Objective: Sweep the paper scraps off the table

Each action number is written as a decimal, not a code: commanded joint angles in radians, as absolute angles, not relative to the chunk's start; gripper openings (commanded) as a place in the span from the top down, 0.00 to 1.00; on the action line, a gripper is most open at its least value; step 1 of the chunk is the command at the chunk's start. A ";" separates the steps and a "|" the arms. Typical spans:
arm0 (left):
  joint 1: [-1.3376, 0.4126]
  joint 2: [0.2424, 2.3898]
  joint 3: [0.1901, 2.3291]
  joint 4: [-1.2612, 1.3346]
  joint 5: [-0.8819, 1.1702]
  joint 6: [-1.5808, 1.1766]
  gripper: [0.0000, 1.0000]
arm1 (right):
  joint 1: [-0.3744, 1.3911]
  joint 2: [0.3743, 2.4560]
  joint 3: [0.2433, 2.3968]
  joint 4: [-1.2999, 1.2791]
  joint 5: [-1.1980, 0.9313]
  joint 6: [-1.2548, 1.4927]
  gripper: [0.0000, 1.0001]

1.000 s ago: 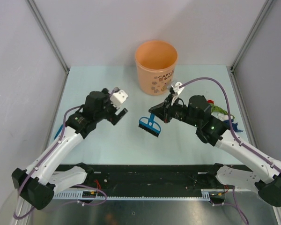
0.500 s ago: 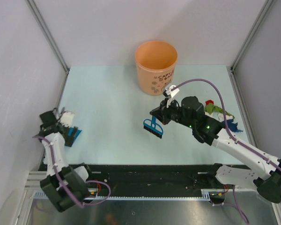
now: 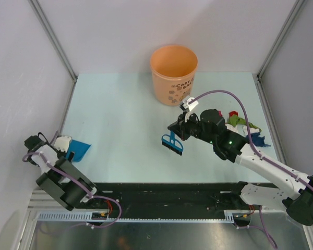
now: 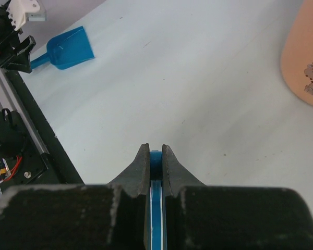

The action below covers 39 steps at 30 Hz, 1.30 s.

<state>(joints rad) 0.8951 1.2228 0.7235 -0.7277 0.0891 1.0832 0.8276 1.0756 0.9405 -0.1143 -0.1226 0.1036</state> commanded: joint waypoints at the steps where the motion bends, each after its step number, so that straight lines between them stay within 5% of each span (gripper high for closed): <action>1: 0.899 1.314 0.782 -0.735 0.187 1.129 0.15 | 0.825 1.058 0.942 -0.081 -0.100 0.084 1.00; 7: 0.891 1.442 0.807 -0.733 0.164 1.123 0.31 | 0.818 1.051 0.937 -0.090 -0.081 0.086 1.00; 10: 0.873 1.434 0.782 -0.735 0.179 1.131 0.49 | 0.804 1.039 0.937 -0.104 -0.010 0.090 1.00; 13: 0.818 1.399 0.740 -0.735 0.173 1.140 0.71 | 0.767 1.014 0.936 -0.130 0.095 0.101 1.00; 14: 0.799 1.387 0.715 -0.735 0.170 1.140 0.99 | 0.755 1.005 0.930 -0.135 0.119 0.100 1.00; 20: 0.629 1.223 0.703 -0.738 0.193 1.040 1.00 | 0.603 0.970 0.868 -0.138 0.350 0.118 1.00; 23: 0.455 1.155 0.696 -0.749 0.170 0.962 1.00 | 0.493 0.968 0.836 -0.127 0.388 0.167 1.00; 27: 0.101 1.089 0.709 -0.765 0.166 0.847 1.00 | 0.495 0.971 0.834 -0.242 0.709 0.224 1.00; 33: -0.350 1.231 0.813 -0.764 0.103 0.667 1.00 | 0.463 0.999 0.821 -0.374 0.831 0.347 1.00; 39: -0.590 1.462 0.936 -0.761 0.019 0.614 1.00 | 0.428 1.077 0.798 -0.420 0.974 0.357 1.00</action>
